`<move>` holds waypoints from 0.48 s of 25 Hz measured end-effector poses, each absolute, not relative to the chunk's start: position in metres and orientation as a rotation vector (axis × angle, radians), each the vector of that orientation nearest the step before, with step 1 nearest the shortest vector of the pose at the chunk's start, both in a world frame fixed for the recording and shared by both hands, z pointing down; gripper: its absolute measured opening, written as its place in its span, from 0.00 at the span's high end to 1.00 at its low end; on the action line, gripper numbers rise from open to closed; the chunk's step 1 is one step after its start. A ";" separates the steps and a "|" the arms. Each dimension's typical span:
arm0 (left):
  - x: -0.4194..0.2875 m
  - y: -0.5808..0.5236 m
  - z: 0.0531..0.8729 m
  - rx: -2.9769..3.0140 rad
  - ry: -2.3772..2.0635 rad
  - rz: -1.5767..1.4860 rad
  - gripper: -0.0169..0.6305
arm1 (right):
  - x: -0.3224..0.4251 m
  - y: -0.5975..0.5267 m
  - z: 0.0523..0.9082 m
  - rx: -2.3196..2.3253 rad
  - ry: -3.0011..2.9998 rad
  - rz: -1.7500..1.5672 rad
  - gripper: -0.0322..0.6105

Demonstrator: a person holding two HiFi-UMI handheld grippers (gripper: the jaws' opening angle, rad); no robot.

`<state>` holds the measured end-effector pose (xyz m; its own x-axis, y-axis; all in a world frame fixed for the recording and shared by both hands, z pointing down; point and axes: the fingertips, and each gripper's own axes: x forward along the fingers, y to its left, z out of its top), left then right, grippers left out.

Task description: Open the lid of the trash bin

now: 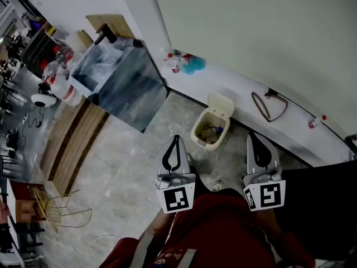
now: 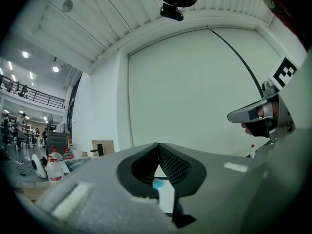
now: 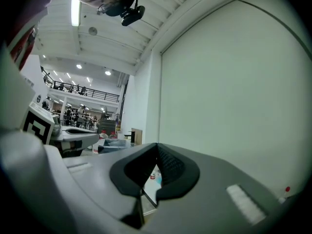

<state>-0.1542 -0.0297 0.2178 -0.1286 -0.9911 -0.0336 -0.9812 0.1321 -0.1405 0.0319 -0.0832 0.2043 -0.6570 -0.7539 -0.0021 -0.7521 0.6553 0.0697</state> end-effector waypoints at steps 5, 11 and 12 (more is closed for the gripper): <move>-0.154 -0.028 0.223 -2.001 2.271 -0.161 0.97 | 0.034 -0.083 0.205 1.304 -2.825 -0.104 0.95; -0.154 -0.026 0.225 -2.011 2.267 -0.170 0.97 | 0.043 -0.086 0.205 1.342 -2.805 -0.124 0.95; -0.153 -0.025 0.224 -2.014 2.266 -0.164 0.97 | 0.044 -0.086 0.205 1.344 -2.804 -0.126 0.95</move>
